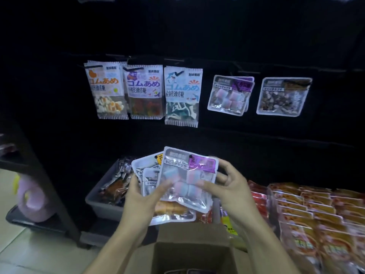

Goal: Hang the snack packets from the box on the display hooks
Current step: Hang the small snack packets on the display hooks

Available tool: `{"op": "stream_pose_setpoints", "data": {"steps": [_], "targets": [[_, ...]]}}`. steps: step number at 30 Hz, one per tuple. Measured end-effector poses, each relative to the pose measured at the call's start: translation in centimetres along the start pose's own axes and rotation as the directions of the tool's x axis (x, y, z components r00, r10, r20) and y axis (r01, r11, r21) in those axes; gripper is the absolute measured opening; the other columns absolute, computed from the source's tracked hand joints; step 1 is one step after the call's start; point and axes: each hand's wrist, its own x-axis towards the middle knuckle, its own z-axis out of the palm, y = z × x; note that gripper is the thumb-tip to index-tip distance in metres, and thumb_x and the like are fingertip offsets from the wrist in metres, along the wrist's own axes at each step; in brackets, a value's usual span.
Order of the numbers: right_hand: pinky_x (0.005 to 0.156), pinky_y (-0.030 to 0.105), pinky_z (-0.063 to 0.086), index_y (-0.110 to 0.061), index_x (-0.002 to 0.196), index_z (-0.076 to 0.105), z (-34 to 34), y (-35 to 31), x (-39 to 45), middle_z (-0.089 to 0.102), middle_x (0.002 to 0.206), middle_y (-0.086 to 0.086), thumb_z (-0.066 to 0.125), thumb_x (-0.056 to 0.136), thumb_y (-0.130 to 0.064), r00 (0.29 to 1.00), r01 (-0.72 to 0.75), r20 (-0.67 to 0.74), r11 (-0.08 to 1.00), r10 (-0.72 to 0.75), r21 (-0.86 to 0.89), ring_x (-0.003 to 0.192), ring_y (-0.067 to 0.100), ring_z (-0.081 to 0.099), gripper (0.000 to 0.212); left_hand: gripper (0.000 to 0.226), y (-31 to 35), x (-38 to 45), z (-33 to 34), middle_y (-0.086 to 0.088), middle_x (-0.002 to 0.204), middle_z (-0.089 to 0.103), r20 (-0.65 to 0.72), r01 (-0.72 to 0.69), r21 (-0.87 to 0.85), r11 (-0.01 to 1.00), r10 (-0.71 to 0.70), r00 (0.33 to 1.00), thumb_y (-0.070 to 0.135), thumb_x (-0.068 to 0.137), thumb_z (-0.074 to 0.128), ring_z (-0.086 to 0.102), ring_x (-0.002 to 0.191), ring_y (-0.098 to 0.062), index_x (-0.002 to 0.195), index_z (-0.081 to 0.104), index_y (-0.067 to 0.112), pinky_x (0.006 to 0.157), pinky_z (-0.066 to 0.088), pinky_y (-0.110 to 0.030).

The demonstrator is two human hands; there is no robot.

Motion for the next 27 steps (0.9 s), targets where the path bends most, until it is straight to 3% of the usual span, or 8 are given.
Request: {"op": "stream_pose_setpoints", "data": {"steps": [4, 11, 15, 17, 20, 22, 25, 27], "targets": [[0.084, 0.041, 0.061, -0.018, 0.124, 0.068, 0.0, 0.7, 0.0, 0.082, 0.104, 0.001, 0.077, 0.092, -0.01, 0.997, -0.012, -0.071, 1.0, 0.013, 0.019, 0.096, 0.022, 0.08, 0.034, 0.06, -0.5, 0.1, 1.0, -0.003, 0.119, 0.08, 0.062, -0.062, 0.008, 0.998, 0.062, 0.996, 0.015, 0.078, 0.087, 0.079, 0.103, -0.033, 0.131, 0.06, 0.026, 0.089, 0.063, -0.058], [0.093, 0.045, 0.061, -0.024, 0.133, 0.066, -1.2, -0.2, 1.1, 0.082, 0.106, -0.002, 0.072, 0.098, -0.012, 0.961, 0.139, -0.247, 0.989, -0.124, 0.042, 0.1, 0.017, 0.079, 0.037, 0.063, -1.2, 1.3, 3.4, 0.007, 0.116, 0.08, 0.14, -0.113, 0.061, 0.992, 0.104, 0.985, 0.022, 0.073, 0.086, 0.08, 0.103, -0.021, 0.13, 0.06, 0.031, 0.089, 0.065, -0.051], [0.093, 0.04, 0.06, -0.022, 0.116, 0.068, -3.2, -3.0, 3.9, 0.082, 0.1, -0.005, 0.075, 0.095, -0.018, 0.873, 0.282, -0.427, 0.958, -0.234, 0.052, 0.096, 0.012, 0.078, 0.022, 0.057, -2.5, 2.6, 4.7, 0.009, 0.113, 0.081, 0.147, -0.095, 0.083, 0.992, 0.082, 0.986, 0.019, 0.076, 0.087, 0.079, 0.106, -0.022, 0.125, 0.062, 0.034, 0.096, 0.061, -0.053], [0.09, 0.032, 0.058, -0.021, 0.111, 0.069, -4.2, -4.5, 5.6, 0.082, 0.097, -0.008, 0.074, 0.097, -0.017, 0.857, 0.313, -0.444, 0.949, -0.261, 0.046, 0.094, 0.007, 0.078, 0.016, 0.048, -3.1, 3.2, 5.6, 0.019, 0.105, 0.08, 0.15, -0.125, 0.104, 0.987, 0.109, 0.983, 0.012, 0.083, 0.084, 0.078, 0.102, -0.013, 0.119, 0.064, 0.036, 0.086, 0.064, -0.031], [0.09, 0.026, 0.055, -0.021, 0.113, 0.069, -5.2, -5.8, 7.5, 0.082, 0.095, -0.012, 0.073, 0.098, -0.019, 0.843, 0.337, -0.451, 0.941, -0.293, 0.017, 0.094, 0.002, 0.077, 0.017, 0.046, -2.3, 2.8, 7.4, 0.044, 0.062, 0.064, 0.215, -0.098, 0.067, 0.993, 0.082, 0.973, 0.002, 0.088, 0.076, 0.067, 0.068, 0.02, 0.096, 0.051, 0.04, 0.053, 0.046, 0.001], [0.096, 0.028, 0.055, -0.02, 0.116, 0.069, -5.6, -5.9, 8.6, 0.082, 0.095, -0.012, 0.074, 0.097, -0.021, 0.822, 0.358, -0.481, 0.933, -0.305, 0.02, 0.096, 0.002, 0.076, 0.019, 0.045, -1.8, 3.0, 8.0, 0.044, 0.056, 0.06, 0.22, -0.078, 0.063, 0.995, 0.063, 0.974, -0.002, 0.09, 0.073, 0.059, 0.056, 0.026, 0.096, 0.051, 0.037, 0.047, 0.041, 0.003], [0.103, 0.031, 0.055, -0.018, 0.119, 0.07, -5.9, -5.6, 9.8, 0.082, 0.097, -0.01, 0.074, 0.097, -0.019, 0.812, 0.373, -0.509, 0.925, -0.286, 0.075, 0.099, 0.004, 0.076, 0.022, 0.037, -3.0, 4.7, 7.7, 0.035, 0.076, 0.074, 0.167, -0.114, 0.108, 0.988, 0.095, 0.981, 0.004, 0.087, 0.078, 0.069, 0.068, 0.018, 0.108, 0.063, 0.03, 0.058, 0.054, -0.006], [0.101, 0.029, 0.056, -0.018, 0.118, 0.07, -5.9, -5.4, 10.4, 0.082, 0.096, -0.01, 0.074, 0.097, -0.019, 0.808, 0.378, -0.519, 0.921, -0.278, 0.094, 0.098, 0.003, 0.077, 0.021, 0.035, -3.1, 5.2, 7.7, 0.03, 0.077, 0.076, 0.131, -0.111, 0.105, 0.988, 0.097, 0.987, 0.003, 0.086, 0.079, 0.072, 0.066, 0.011, 0.107, 0.066, 0.028, 0.051, 0.058, -0.015]]}}
